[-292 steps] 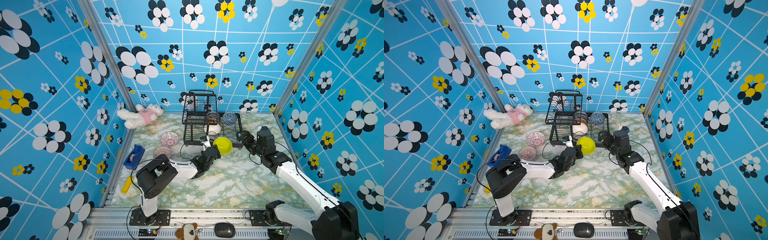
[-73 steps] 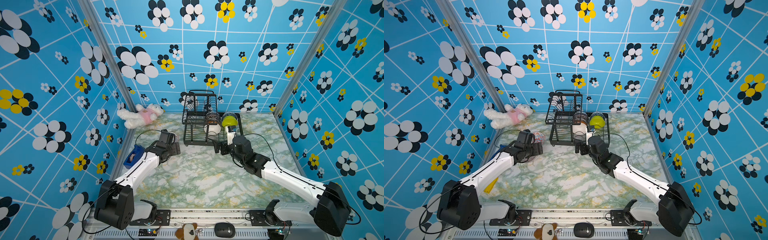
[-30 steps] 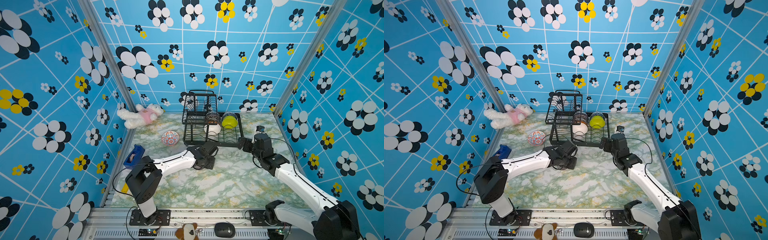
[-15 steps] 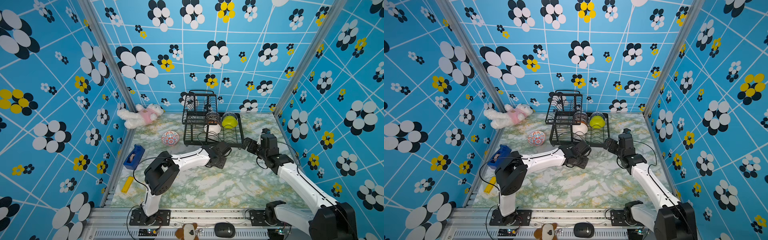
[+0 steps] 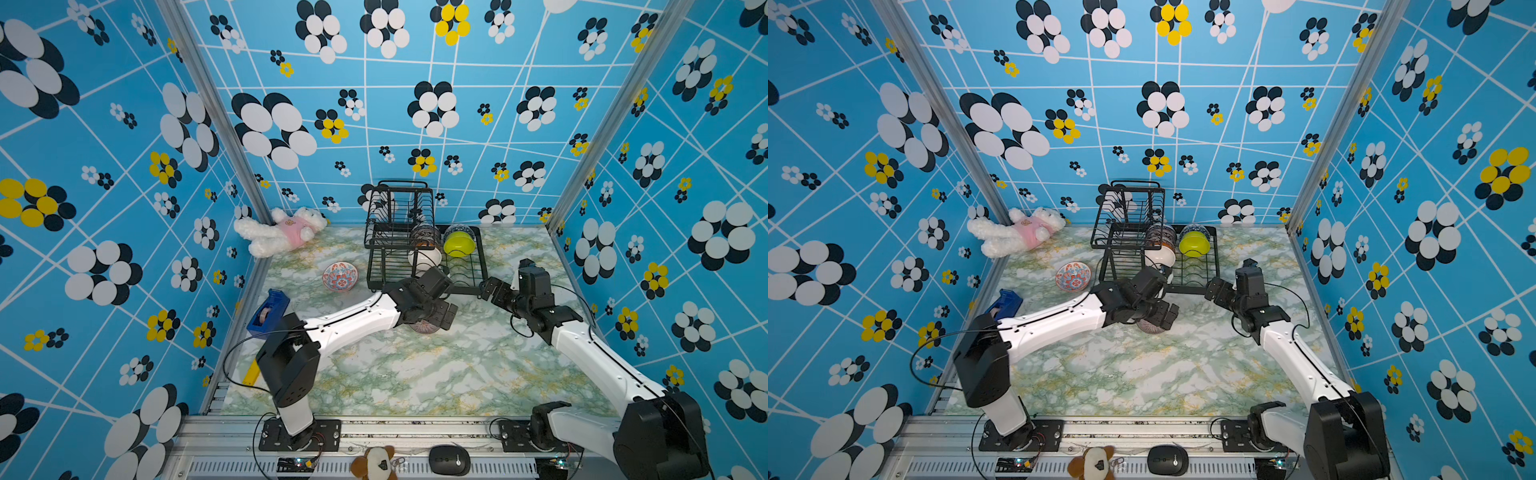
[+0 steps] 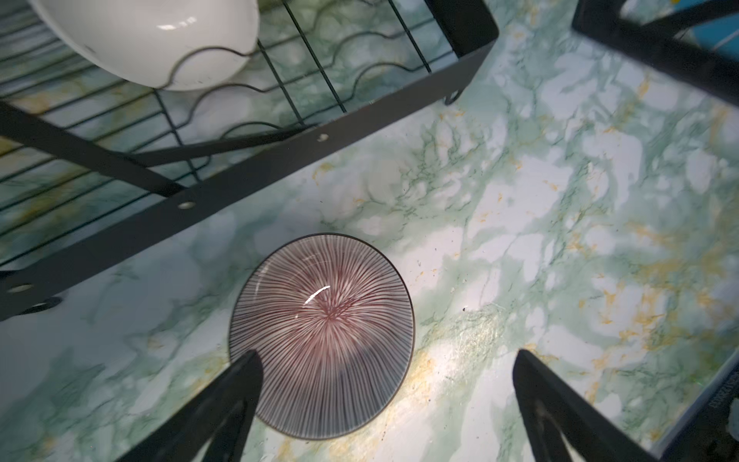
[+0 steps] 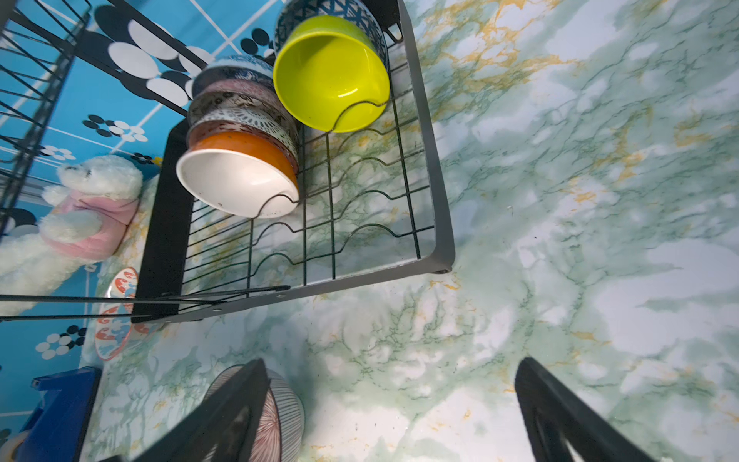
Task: Load bowls into a dish rack
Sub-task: Place the bowl at the center of the table, then pick up the bowl from the center of the table.
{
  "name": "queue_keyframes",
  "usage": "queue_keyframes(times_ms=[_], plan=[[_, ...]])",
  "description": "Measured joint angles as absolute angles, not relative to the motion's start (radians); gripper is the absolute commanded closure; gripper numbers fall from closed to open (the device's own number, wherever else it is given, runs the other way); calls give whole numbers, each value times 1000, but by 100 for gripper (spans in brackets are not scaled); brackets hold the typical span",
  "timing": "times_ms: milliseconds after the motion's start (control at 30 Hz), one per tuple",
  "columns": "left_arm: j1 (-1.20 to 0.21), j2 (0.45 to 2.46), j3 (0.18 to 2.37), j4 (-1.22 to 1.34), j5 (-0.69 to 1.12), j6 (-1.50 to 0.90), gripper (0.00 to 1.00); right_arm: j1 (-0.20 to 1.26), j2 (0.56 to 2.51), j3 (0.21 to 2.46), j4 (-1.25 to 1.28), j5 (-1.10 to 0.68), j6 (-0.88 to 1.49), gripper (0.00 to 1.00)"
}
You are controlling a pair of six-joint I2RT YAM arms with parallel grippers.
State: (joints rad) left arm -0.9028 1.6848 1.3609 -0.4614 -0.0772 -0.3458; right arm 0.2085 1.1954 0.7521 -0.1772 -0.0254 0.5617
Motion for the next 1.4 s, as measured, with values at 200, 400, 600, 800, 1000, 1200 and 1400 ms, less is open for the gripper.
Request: queue_keyframes(times_ms=[200,400,600,800,1000,1200,1400], plan=[[-779,1420,1104,-303,-33,-382,1,358,1312,793,-191,28,554,6],[-659,1348,815,-113,101,-524,1,511,1433,847,-175,44,564,21],[-641,1354,712,34,197,-649,1,589,1557,888,-157,48,591,40],[-641,1389,710,134,241,-714,1,611,1621,902,-152,59,613,53],[-641,1411,710,163,248,-735,1,630,1647,928,-153,70,612,70],[-641,1422,710,165,247,-743,1,636,1671,938,-149,70,607,86],[-643,1458,713,165,248,-759,0,637,1672,944,-149,73,591,99]])
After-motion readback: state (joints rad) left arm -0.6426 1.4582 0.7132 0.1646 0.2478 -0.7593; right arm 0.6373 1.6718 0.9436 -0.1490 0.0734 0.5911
